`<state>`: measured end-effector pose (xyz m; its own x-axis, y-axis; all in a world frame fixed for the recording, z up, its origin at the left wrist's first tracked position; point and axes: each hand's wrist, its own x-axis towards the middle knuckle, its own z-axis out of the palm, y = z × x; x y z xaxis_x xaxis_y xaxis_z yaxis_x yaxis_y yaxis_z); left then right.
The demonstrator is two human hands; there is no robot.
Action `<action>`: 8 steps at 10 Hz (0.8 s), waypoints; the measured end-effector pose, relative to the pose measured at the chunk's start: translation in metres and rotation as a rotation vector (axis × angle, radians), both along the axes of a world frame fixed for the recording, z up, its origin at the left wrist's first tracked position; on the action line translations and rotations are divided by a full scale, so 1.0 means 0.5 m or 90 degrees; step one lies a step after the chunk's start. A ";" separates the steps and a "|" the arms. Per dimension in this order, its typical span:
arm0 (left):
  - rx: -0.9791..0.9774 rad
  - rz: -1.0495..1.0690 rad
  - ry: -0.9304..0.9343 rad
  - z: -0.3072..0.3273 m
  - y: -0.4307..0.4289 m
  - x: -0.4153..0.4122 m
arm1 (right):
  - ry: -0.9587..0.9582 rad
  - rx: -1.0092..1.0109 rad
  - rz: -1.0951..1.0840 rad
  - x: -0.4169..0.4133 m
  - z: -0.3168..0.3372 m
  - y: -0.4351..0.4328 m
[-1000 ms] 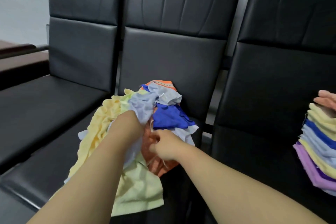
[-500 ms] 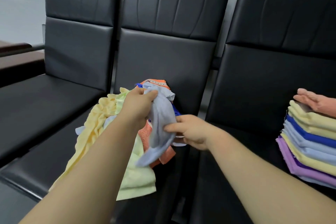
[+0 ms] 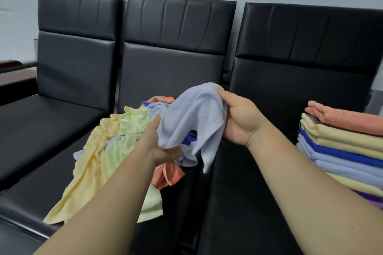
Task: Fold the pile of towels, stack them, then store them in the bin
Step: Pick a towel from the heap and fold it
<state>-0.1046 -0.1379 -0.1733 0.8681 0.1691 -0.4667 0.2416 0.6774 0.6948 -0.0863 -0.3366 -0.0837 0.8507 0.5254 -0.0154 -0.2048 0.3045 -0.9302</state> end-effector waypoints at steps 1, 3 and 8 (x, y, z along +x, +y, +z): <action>0.004 0.055 -0.056 0.003 -0.023 0.005 | 0.028 -0.041 -0.009 -0.016 -0.007 -0.019; 0.275 -0.090 0.013 0.023 -0.057 0.043 | 0.016 -0.220 -0.141 -0.019 -0.042 -0.104; 0.708 -0.549 -0.190 -0.051 -0.355 -0.048 | 0.033 -0.588 -0.235 -0.119 -0.195 -0.426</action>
